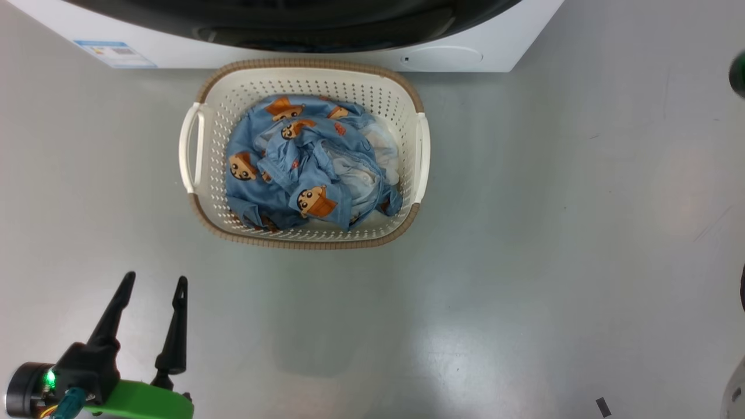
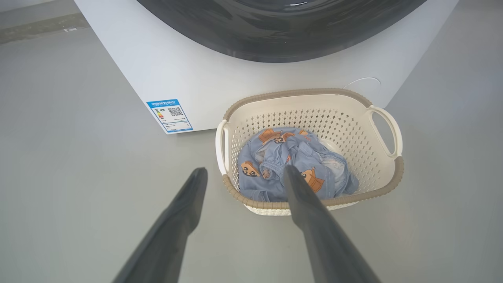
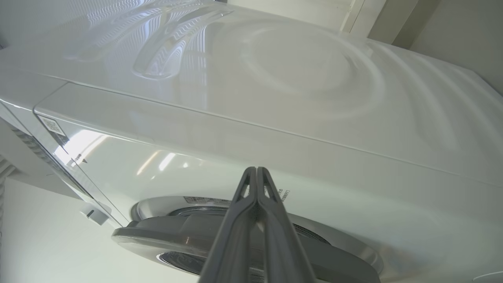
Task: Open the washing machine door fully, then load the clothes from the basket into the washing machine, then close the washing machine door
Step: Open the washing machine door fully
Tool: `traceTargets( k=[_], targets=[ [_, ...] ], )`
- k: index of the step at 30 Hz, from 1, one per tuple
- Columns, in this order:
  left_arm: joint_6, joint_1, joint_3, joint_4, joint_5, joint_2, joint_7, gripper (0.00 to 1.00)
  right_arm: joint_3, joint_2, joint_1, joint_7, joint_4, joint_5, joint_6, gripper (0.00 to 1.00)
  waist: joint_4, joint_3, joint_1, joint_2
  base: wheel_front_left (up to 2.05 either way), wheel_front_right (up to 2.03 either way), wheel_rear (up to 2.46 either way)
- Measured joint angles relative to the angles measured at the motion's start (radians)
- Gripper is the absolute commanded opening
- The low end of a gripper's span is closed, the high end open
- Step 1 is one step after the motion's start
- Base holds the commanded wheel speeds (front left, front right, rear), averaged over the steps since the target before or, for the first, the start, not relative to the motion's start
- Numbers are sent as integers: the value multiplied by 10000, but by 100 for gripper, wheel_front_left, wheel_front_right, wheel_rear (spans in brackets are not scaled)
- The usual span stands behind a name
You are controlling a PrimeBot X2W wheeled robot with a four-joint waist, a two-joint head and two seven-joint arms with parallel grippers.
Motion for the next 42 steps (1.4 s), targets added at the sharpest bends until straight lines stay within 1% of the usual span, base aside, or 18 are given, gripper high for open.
traceTargets(
  k=[6, 12, 22, 32, 42],
  targets=[
    [0, -156, 90, -31, -17, -94, 0, 100, 698, 86, -627, 606, -286, -79, 0, 0, 92, 206, 0, 0, 0, 0, 0],
    [0, -154, 186, -36, -17, -155, 0, 100, 1174, 61, -763, 940, -272, -293, 0, 0, 235, 296, 0, 0, 0, 0, 0],
    [0, -137, 217, -35, -23, -359, 0, 100, 1724, -117, -1389, 1149, -163, -470, 0, 0, 549, 470, 0, 0, 0, 0, 0],
    [0, 202, 199, -23, -65, -385, 0, 100, 2119, -447, -1910, 1152, 42, -510, 0, 0, 864, 649, 0, 0, 0, 0, 0],
    [0, 333, 180, -12, -125, -424, 0, 100, 2648, -627, -2494, 1175, 201, -575, 0, 0, 1004, 850, 0, 0, 0, 0, 0]
  ],
)
